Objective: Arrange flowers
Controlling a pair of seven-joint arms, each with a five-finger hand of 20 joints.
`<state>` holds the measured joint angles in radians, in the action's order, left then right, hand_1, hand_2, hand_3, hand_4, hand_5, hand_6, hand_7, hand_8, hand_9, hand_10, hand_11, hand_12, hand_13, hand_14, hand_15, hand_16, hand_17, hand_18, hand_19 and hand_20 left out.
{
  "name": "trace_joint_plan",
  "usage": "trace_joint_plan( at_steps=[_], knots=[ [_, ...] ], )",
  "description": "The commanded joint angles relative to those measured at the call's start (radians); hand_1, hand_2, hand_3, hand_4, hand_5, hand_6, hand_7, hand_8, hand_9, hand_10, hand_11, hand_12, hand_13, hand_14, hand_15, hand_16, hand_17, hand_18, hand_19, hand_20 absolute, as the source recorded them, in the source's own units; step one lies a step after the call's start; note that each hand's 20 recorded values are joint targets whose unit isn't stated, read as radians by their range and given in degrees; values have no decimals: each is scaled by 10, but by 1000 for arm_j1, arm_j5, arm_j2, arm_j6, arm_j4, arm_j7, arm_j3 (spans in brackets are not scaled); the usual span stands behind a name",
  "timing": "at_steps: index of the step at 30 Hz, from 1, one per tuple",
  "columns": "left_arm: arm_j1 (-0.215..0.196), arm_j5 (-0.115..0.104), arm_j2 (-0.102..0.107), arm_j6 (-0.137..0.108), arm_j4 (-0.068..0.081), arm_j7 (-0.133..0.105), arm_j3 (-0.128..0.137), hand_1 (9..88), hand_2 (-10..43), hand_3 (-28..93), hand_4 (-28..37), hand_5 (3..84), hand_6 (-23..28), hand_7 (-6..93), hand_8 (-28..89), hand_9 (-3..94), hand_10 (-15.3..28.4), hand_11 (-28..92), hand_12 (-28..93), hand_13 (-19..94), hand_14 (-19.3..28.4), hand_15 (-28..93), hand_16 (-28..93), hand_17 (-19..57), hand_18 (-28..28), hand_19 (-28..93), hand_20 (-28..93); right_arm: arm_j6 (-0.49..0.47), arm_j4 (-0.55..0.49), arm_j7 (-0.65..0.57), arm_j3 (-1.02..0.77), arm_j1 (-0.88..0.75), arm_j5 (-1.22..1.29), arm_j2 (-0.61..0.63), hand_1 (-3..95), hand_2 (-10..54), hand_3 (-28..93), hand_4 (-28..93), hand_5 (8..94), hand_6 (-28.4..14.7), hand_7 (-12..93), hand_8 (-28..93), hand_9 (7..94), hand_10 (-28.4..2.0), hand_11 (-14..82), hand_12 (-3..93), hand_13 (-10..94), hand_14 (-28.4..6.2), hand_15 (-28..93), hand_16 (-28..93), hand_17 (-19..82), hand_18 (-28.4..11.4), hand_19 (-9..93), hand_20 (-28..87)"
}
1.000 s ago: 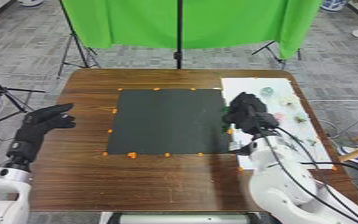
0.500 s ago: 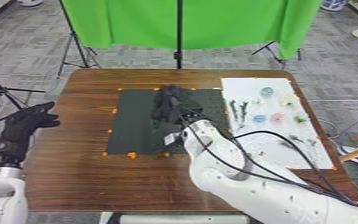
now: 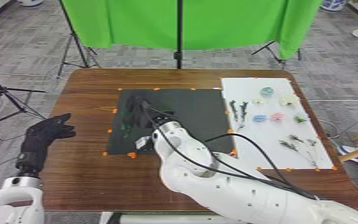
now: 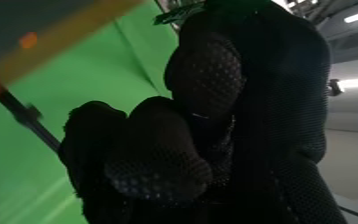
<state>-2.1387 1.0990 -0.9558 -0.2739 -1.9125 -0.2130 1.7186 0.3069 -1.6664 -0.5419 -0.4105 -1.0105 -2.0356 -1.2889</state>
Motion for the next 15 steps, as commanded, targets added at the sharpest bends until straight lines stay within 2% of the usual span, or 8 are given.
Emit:
trace_joint_plan(
  at_steps=[1,8,11,15],
  knots=[
    [7,8,-12,11,7,11,-7,296,83,639,-220,499,53,137,-64,539,155,286,149,466,206,374,-9,126,154,246,260,47,34,1,19,-47,40,-22,844,-95,-283,661,796,-14,396,227,918,-102,411,331,937,-4,646,345,697,-122,932,515],
    [9,21,-14,29,6,24,-9,310,83,649,-193,498,52,138,-64,537,155,286,149,466,205,374,-9,125,154,246,259,94,69,6,21,-57,3,-28,848,-95,-283,645,783,-16,408,216,928,-98,377,323,937,-2,631,315,700,-116,932,482],
    [5,21,-15,30,3,30,-6,315,83,650,-181,498,52,138,-64,537,153,286,149,465,205,373,-9,125,154,246,259,110,77,0,25,-57,7,-29,848,-95,-283,645,779,-16,412,212,931,-97,371,322,937,-2,628,310,700,-114,932,472],
    [5,27,-15,40,2,39,-4,324,92,660,-157,497,51,138,-64,536,153,286,149,464,203,372,-9,125,154,245,258,106,84,2,27,-65,-5,-32,846,-95,-283,645,773,-17,417,209,931,-98,367,318,937,-3,623,306,699,-114,932,467]
  ],
)
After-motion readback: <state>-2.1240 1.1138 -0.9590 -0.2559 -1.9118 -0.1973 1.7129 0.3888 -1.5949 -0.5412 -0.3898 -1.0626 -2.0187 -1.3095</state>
